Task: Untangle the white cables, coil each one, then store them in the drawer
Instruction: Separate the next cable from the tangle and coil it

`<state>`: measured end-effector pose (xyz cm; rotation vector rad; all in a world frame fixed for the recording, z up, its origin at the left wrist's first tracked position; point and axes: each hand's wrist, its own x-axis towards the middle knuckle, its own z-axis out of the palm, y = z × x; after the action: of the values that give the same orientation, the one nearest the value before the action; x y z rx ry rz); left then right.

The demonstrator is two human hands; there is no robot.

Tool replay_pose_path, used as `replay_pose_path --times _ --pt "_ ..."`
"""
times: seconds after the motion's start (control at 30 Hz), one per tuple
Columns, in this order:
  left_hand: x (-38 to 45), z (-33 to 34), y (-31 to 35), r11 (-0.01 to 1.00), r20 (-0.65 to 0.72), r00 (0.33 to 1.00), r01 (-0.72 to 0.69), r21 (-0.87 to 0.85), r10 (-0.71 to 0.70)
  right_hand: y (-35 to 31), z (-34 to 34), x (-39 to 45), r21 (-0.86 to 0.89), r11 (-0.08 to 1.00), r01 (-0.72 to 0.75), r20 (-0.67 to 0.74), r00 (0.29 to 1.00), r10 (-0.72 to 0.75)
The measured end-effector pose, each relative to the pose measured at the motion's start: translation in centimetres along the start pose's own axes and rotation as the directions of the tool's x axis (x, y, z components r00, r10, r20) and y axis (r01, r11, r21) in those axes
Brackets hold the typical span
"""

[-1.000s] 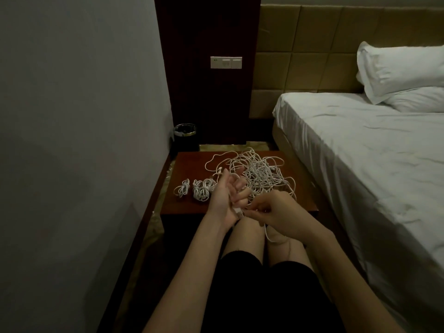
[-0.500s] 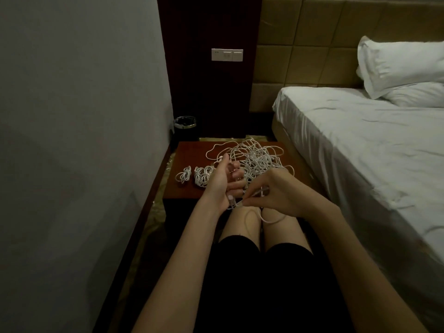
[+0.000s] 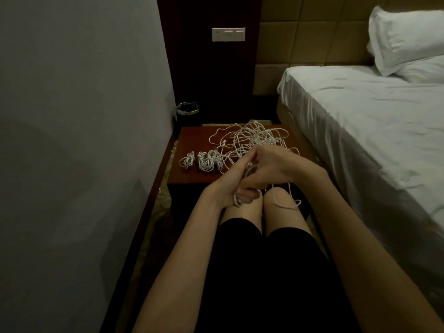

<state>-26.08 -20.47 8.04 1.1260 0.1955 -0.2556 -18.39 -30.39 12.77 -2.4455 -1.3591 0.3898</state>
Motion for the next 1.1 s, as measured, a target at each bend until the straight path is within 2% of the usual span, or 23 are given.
replay_pose_path --times 0.07,0.13,0.2,0.27,0.33,0.4,0.47,0.6,0.67,0.73,0.83,0.93,1.0,1.1 --pt "-0.1 -0.1 0.3 0.999 0.047 0.999 -0.02 0.028 0.019 1.3 -0.5 -0.6 0.267 0.963 0.048 0.001 0.999 -0.05" --pt "-0.2 -0.4 0.4 0.997 0.085 0.994 -0.07 0.042 0.066 2.8 -0.4 -2.2 0.515 0.853 0.088 -0.084 0.995 -0.052" --pt "-0.3 -0.3 0.1 0.994 0.135 0.986 -0.103 0.032 0.098 3.5 0.7 -3.8 0.588 0.794 0.153 -0.266 0.964 0.011" --pt "-0.2 0.3 -0.4 0.992 0.142 0.984 -0.115 0.043 0.108 3.1 2.5 -4.3 0.602 0.763 0.235 -0.462 0.882 0.093" --pt "-0.3 1.0 -1.0 0.991 0.094 0.989 -0.122 0.051 0.117 2.4 3.5 -4.1 0.604 0.746 0.279 -0.559 0.816 0.148" --pt "-0.5 1.3 -1.4 0.987 0.074 0.986 -0.151 0.044 0.148 2.1 3.7 -3.9 0.623 0.736 0.266 -0.556 0.812 0.177" --pt "-0.8 1.4 -1.8 0.985 0.08 0.983 -0.168 0.043 0.164 2.0 3.5 -4.3 0.684 0.679 0.267 -0.528 0.823 0.207" --pt "-1.3 1.6 -2.2 0.982 0.158 0.971 -0.187 0.033 0.18 1.4 3.5 -5.0 0.698 0.647 0.307 -0.561 0.797 0.226" --pt "-1.4 1.5 -2.2 0.98 0.172 0.966 -0.199 0.024 0.192 1.2 3.5 -5.2 0.741 0.599 0.304 -0.525 0.818 0.234" --pt "-1.4 1.3 -2.3 0.973 0.123 0.966 -0.229 -0.001 0.227 1.6 3.6 -5.6 0.78 0.567 0.264 -0.467 0.85 0.246" --pt "-1.2 1.1 -2.6 0.956 -0.047 0.956 -0.291 -0.016 0.29 2.2 3.7 -6.0 0.746 0.628 0.222 -0.442 0.87 0.217" --pt "-0.8 1.4 -2.8 0.941 -0.187 0.922 -0.331 0.07 0.338 2.4 3.8 -6.0 0.657 0.728 0.194 -0.501 0.834 0.231" --pt "-0.6 1.6 -2.8 0.925 -0.251 0.891 -0.354 0.135 0.378 2.1 3.8 -6.0 0.586 0.791 0.176 -0.541 0.812 0.22" --pt "-0.5 2.0 -2.9 0.914 -0.281 0.871 -0.376 0.15 0.404 1.7 3.9 -6.1 0.532 0.826 0.185 -0.575 0.795 0.192"
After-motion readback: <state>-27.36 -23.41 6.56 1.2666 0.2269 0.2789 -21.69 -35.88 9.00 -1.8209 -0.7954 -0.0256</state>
